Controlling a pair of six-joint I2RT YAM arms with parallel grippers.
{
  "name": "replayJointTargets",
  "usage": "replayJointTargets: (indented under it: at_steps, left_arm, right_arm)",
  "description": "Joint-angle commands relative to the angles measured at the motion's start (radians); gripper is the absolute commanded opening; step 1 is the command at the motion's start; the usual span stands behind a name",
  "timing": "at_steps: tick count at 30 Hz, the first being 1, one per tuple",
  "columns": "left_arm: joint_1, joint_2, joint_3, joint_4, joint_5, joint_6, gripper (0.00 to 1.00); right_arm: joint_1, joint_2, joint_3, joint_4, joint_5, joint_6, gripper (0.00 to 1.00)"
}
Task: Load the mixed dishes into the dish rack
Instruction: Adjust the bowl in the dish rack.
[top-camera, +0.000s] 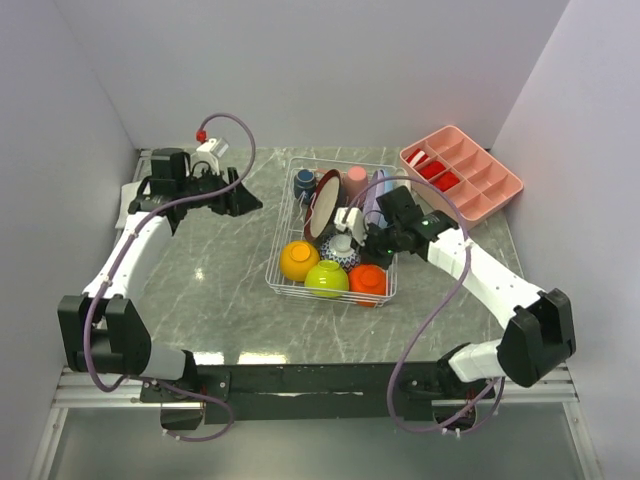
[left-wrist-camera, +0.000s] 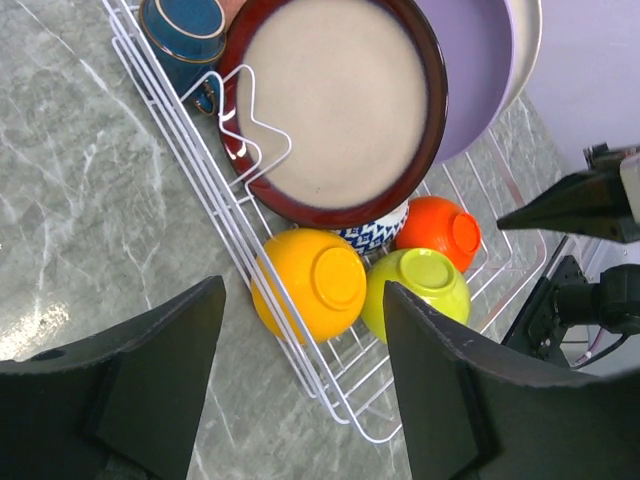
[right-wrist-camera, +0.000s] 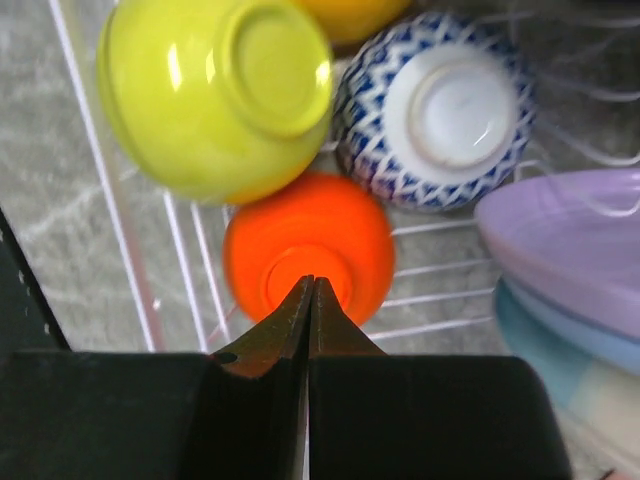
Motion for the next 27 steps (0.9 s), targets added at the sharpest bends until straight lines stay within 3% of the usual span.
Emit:
replayJointTargets:
  at_steps: [1,3,4,7,10,20,27]
  left_arm:
    - [-0.032,-0.007,0.013,-0.005,-0.008,0.048,0.66]
    - [-0.072,-0.006,0.012,-0.019,-0.002,0.083,0.59]
    - [-0.092,-0.003,0.019,-0.045,0.004,0.106,0.41]
    - [-0.199,0.032,0.044,-0.094,-0.009,0.238,0.12]
    - [-0.280,0.063,0.061,-0.111,0.009,0.271,0.03]
    - [-0.530,0.128,0.009,0.055,-0.075,0.295,0.01]
    - [-0.603,0.213,-0.036,0.150,-0.121,0.261,0.01]
  right_arm:
    - [0.001,0.089,0.069,0.116,0.003,0.096,0.00]
    - [0.002,0.119,0.083,0.153,-0.009,0.099,0.00]
    - [0.001,0.146,0.092,0.172,-0.012,0.111,0.00]
    - [0.005,0.208,0.121,0.212,-0.023,0.117,0.00]
    - [0.011,0.277,0.156,0.219,-0.017,0.117,0.00]
    - [0.040,0.357,0.121,0.276,0.053,0.129,0.00]
    - [0.037,0.447,0.122,0.425,0.164,0.244,0.00]
